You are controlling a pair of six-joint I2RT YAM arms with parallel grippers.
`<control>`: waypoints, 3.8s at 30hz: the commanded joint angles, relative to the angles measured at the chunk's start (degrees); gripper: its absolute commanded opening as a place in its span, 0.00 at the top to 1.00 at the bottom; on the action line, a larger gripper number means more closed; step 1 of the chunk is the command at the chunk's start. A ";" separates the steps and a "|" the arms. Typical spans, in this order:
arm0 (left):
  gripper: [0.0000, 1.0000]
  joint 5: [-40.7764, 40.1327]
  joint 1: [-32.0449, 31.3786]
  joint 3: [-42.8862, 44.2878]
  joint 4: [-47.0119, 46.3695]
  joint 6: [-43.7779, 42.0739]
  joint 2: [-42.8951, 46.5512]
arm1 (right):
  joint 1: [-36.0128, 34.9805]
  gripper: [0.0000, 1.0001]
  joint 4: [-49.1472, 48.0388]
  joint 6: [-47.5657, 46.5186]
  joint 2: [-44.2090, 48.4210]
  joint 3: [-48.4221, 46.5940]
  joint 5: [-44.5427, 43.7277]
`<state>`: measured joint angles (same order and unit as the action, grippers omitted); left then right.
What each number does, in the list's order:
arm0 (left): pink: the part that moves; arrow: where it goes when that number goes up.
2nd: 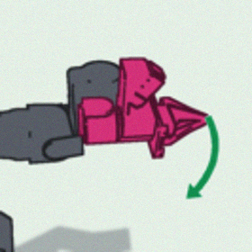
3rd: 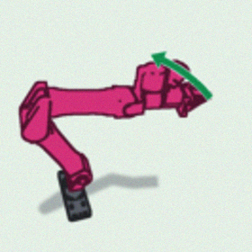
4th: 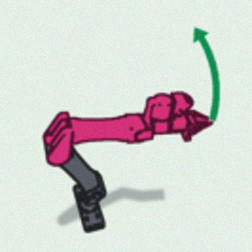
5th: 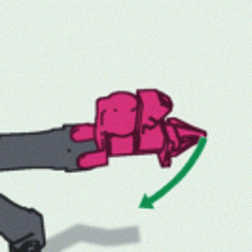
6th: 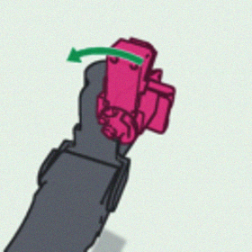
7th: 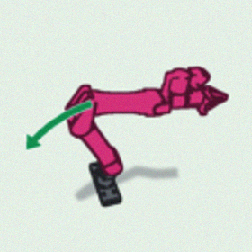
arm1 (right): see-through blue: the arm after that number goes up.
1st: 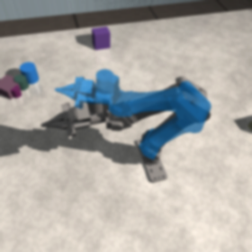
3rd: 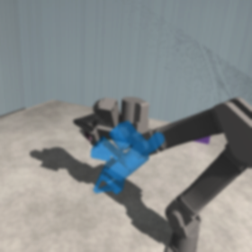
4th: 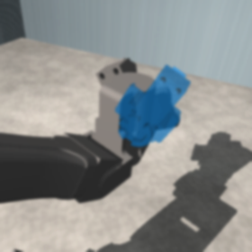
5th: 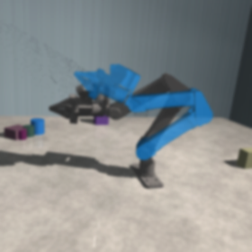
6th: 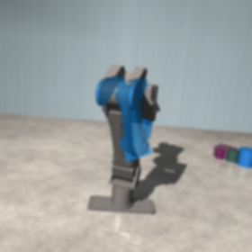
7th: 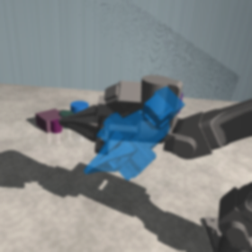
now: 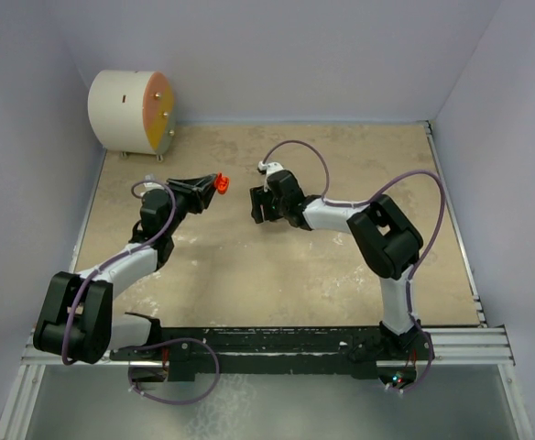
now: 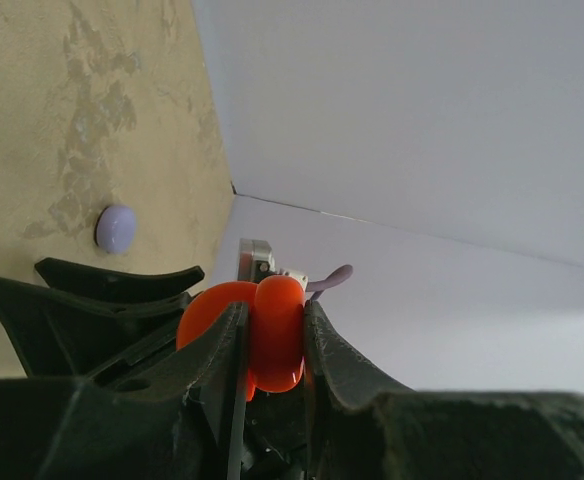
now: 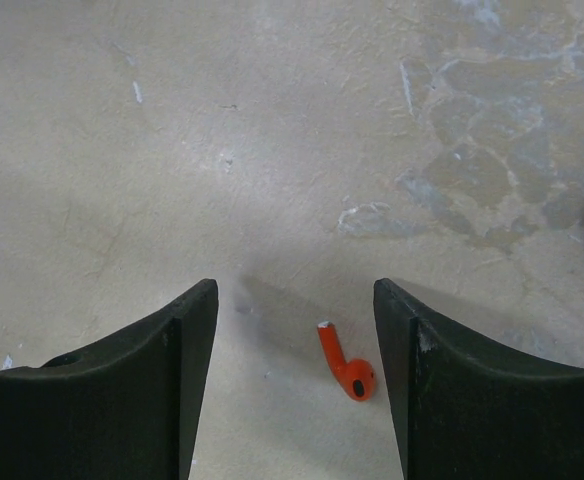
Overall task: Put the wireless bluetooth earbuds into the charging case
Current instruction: Move the earbud to the center of the board.
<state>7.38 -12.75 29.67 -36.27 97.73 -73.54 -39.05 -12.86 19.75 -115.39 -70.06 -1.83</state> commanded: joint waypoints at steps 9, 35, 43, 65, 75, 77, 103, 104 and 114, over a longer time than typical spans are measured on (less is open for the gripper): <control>1.00 0.39 0.80 -0.84 -1.81 -1.24 2.38 | -1.98 0.33 5.29 -2.54 -1.33 -2.06 5.40; 1.00 -0.14 0.80 -1.31 0.35 -2.69 4.98 | -3.16 0.32 7.47 -1.79 3.89 5.02 3.49; 1.00 -0.75 0.80 -1.87 1.52 -2.97 6.75 | -3.97 0.32 7.79 -1.80 5.33 6.76 3.43; 1.00 -0.93 0.80 -2.07 1.49 -2.99 6.74 | -5.30 0.33 3.17 -5.92 14.28 -2.13 -0.04; 1.00 -0.60 0.80 -1.96 0.46 -2.59 5.62 | -4.87 0.34 18.43 -3.93 8.74 -9.67 -13.39; 1.00 -0.44 0.86 -1.97 0.26 -2.54 5.31 | -4.70 0.35 19.14 -2.31 9.14 -8.76 -13.69; 1.00 5.45 1.30 -0.32 -2.39 -2.02 1.09 | -3.44 0.43 21.69 13.95 3.44 -8.05 -13.21; 1.00 5.75 1.43 -0.39 -2.62 -2.02 1.00 | -3.43 0.43 21.67 14.34 3.34 -8.03 -13.46; 1.00 6.90 1.77 -0.97 -4.54 -0.77 0.01 | -3.12 0.45 21.22 16.01 2.18 -7.19 -14.17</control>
<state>13.04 -11.62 27.73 -36.27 96.31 -73.17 -42.61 8.67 33.98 -113.21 -76.05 -14.26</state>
